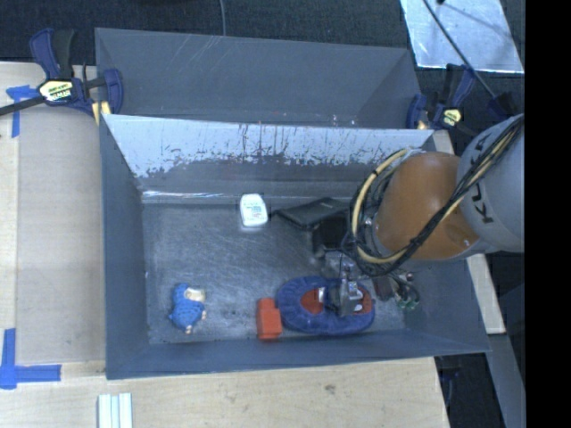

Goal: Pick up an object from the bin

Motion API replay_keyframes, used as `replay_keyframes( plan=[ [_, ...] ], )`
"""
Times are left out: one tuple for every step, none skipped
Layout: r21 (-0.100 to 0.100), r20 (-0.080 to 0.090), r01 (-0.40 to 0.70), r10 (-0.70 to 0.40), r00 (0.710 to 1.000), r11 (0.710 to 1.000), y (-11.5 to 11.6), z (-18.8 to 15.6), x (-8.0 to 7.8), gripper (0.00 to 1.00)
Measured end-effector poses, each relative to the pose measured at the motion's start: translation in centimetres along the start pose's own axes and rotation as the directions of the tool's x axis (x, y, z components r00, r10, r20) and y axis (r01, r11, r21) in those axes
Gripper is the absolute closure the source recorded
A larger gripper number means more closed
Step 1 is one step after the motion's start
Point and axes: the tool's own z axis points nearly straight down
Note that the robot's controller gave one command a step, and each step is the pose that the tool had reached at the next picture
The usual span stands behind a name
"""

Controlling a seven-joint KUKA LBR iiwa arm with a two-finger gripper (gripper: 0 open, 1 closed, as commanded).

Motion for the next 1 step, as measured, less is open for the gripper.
replay_keyframes(
  plan=[
    [0.001, -0.002, 0.013, -0.013, 1.000, 1.000, -0.16, -18.99, -3.08, 1.00]
  ],
)
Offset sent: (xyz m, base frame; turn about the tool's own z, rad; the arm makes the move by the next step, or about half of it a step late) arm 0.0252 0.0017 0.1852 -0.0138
